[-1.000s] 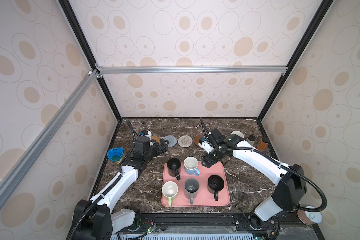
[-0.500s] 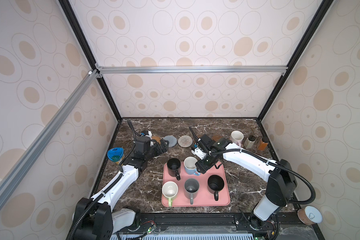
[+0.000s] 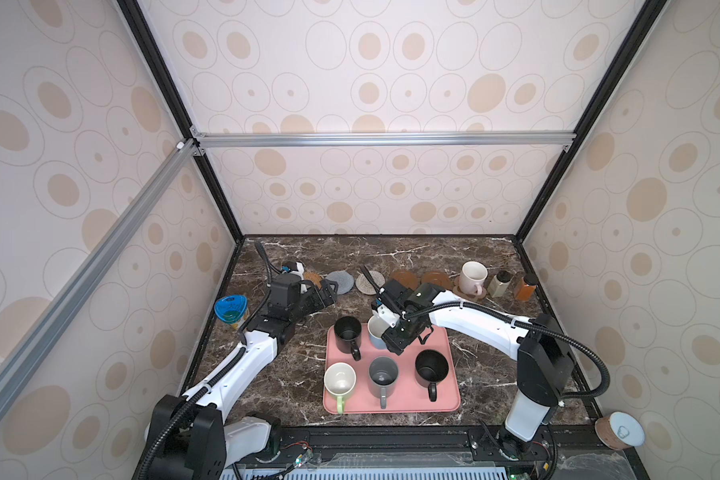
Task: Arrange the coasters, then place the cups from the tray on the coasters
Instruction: 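Lower the right gripper onto the light blue mug and grip its rim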
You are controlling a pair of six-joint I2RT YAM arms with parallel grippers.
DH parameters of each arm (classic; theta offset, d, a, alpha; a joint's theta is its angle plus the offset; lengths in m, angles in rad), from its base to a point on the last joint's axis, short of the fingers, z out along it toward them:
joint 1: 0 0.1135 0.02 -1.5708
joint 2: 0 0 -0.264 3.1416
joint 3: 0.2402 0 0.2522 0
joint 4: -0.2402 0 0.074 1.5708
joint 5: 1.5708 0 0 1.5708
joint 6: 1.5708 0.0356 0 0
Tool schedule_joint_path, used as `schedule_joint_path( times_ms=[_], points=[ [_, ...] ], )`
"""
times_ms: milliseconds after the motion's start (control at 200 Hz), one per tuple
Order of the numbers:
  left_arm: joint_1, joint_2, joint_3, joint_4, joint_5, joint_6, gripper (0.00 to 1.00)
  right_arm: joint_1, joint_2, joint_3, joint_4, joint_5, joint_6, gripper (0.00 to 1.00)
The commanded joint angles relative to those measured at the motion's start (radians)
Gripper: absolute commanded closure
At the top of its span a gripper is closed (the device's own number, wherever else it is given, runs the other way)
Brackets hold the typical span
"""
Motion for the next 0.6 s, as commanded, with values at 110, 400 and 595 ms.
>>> schedule_joint_path(
  times_ms=[110, 400, 595],
  points=[
    [0.007, -0.013, -0.003, 0.017, 0.003, -0.015, 0.0, 0.023, 0.028, 0.011, 0.007, 0.098, 0.042, 0.41],
    [0.007, -0.033, -0.046, 0.048, -0.001, -0.014, 0.0, 0.024, 0.039, 0.026, -0.002, 0.119, 0.062, 0.57],
    [0.008, -0.033, -0.048, 0.049, -0.004, -0.011, 0.0, 0.024, 0.039, 0.014, 0.017, 0.12, 0.069, 0.62]
  ],
)
